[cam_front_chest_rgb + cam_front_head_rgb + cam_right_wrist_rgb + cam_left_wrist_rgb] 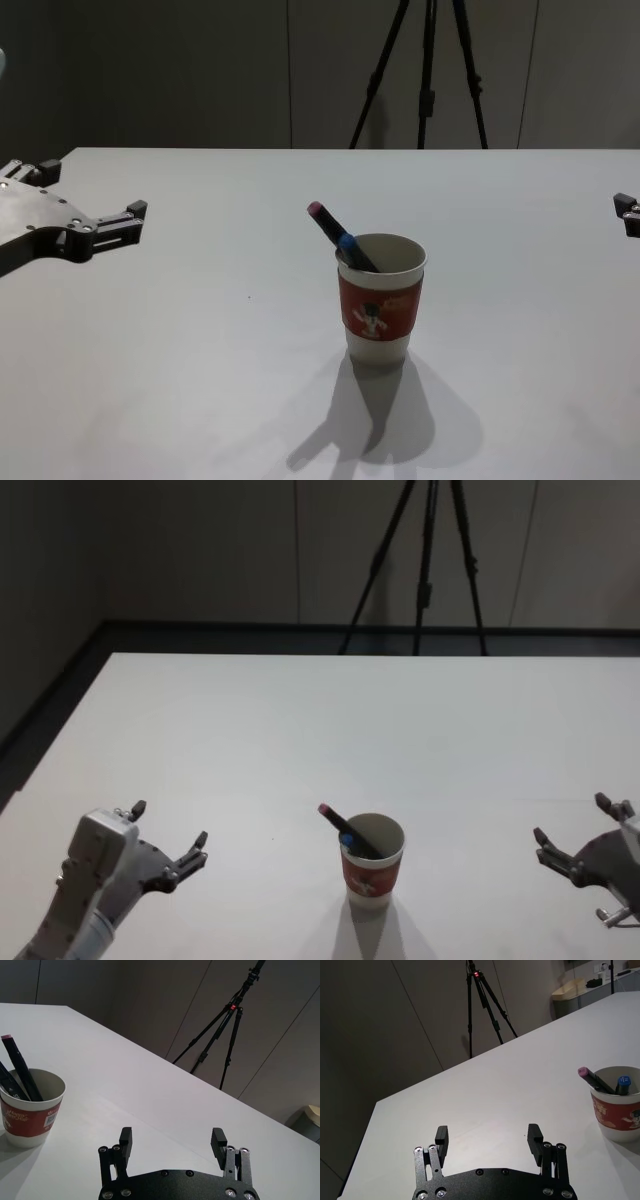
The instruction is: Place the pen into the pen holder.
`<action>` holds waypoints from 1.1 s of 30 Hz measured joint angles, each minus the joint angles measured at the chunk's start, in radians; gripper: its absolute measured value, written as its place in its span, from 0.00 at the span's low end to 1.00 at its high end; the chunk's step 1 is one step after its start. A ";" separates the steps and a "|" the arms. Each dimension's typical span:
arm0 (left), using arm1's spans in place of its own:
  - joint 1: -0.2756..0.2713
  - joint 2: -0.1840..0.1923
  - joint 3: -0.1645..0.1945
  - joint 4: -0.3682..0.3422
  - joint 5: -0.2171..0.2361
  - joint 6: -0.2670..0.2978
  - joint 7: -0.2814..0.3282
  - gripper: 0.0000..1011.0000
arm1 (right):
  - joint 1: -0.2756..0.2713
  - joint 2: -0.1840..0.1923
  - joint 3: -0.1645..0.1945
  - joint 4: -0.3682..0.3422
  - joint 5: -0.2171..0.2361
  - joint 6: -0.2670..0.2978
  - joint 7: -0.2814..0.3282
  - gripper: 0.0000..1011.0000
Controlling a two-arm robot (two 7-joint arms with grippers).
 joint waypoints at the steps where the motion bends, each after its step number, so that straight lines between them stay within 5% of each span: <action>1: 0.000 0.000 0.000 0.000 0.000 0.000 0.000 0.99 | -0.001 0.003 -0.002 -0.002 0.003 0.001 -0.001 0.99; 33: 0.000 0.000 0.000 0.000 0.000 0.000 0.000 0.99 | -0.002 0.006 -0.002 -0.004 0.005 0.001 -0.001 0.99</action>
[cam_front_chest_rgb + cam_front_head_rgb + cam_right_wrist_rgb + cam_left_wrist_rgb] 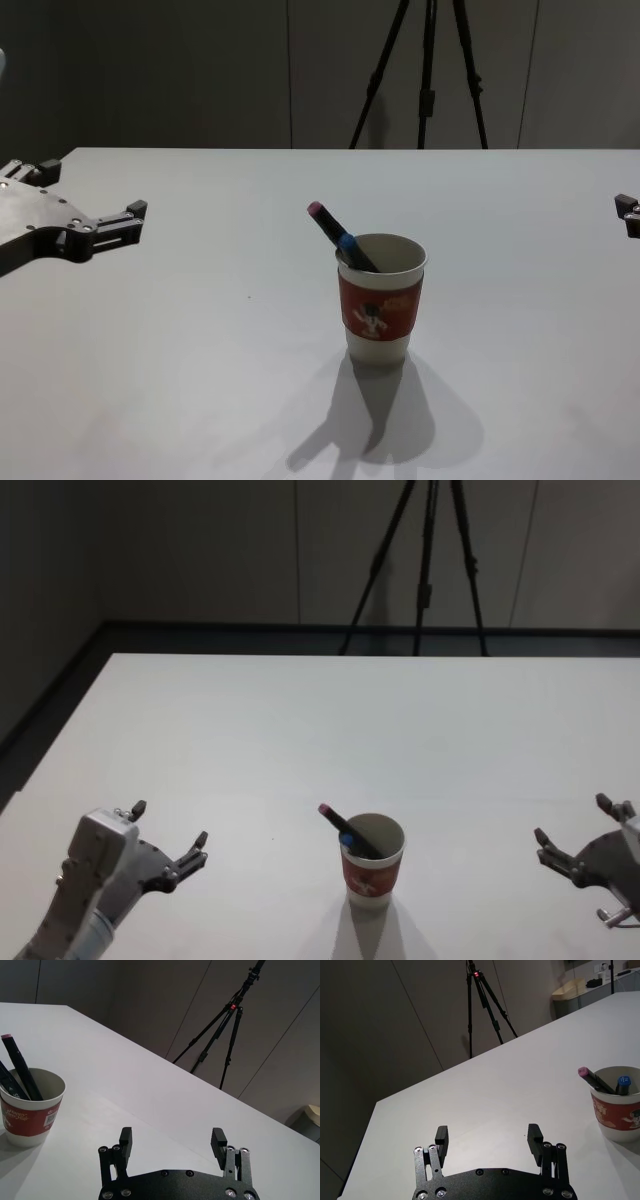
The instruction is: Place the pen into the pen holder.
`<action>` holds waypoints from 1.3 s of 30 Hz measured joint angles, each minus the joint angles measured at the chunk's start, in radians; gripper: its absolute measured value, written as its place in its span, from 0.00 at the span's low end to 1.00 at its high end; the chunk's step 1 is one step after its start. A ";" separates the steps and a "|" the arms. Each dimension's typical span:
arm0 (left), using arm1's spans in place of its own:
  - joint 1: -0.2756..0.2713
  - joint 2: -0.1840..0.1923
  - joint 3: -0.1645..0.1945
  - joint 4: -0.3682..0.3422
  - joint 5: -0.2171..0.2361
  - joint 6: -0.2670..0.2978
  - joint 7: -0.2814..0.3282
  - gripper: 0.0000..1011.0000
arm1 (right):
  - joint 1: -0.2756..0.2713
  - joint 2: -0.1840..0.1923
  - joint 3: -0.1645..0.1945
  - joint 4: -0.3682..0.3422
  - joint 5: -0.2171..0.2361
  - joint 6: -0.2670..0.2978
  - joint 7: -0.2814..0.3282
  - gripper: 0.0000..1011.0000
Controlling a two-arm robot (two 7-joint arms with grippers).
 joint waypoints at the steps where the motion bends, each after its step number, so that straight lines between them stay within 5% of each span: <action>1: 0.000 0.000 0.000 0.000 0.000 0.000 0.000 0.99 | 0.000 0.000 0.000 0.000 0.000 0.000 0.000 0.99; 39: 0.000 0.000 0.000 0.000 0.000 0.000 0.000 0.99 | 0.000 0.000 0.000 0.000 0.000 0.000 0.000 0.99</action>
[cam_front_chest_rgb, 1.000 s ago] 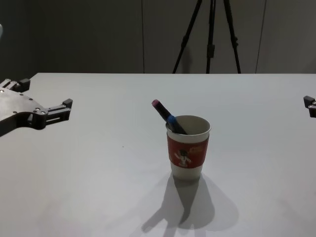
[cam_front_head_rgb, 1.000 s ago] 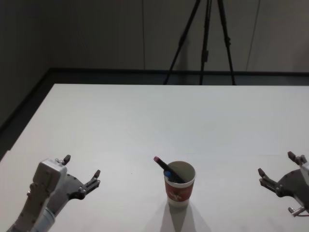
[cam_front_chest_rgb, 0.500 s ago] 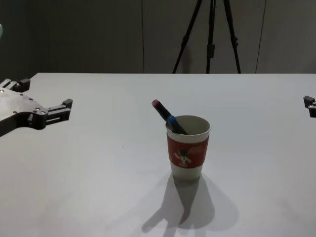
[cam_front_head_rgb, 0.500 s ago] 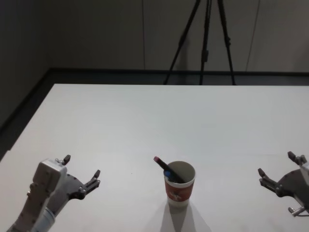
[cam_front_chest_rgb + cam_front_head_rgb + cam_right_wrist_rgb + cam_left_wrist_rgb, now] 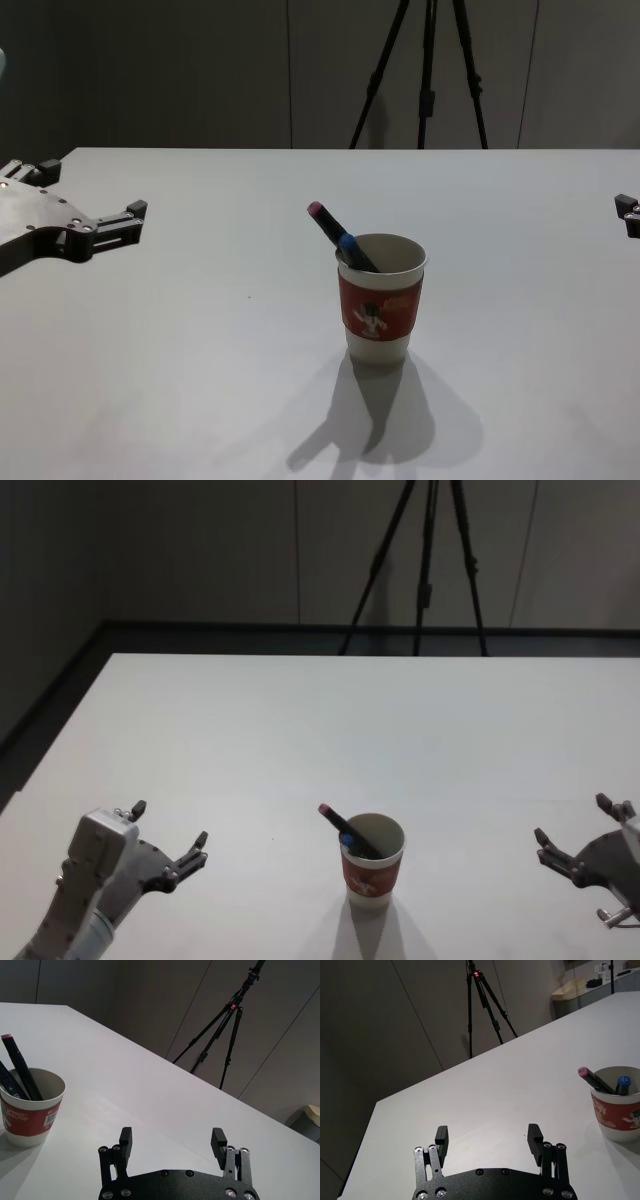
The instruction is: Place the pen into the pen holder.
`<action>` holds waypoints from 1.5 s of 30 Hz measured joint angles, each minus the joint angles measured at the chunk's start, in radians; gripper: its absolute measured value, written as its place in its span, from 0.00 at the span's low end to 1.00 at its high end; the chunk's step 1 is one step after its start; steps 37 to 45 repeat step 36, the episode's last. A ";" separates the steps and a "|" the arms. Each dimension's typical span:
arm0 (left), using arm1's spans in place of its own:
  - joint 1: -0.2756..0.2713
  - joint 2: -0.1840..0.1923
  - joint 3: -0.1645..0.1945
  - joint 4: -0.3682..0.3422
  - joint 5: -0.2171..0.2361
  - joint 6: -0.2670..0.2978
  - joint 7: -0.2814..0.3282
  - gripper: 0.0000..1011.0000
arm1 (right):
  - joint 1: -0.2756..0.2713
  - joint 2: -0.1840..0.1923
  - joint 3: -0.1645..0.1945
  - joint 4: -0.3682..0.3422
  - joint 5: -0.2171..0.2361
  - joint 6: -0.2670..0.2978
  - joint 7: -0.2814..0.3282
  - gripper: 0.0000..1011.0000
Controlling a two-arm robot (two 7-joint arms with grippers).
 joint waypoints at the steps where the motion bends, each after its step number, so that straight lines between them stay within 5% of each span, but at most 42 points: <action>1: 0.000 0.000 0.000 0.000 0.000 0.000 0.000 0.99 | 0.000 0.000 0.000 0.000 0.000 0.000 0.000 0.99; 45: 0.000 0.000 0.000 0.000 0.000 0.000 0.000 0.99 | 0.000 0.000 0.000 0.000 0.000 0.000 0.000 0.99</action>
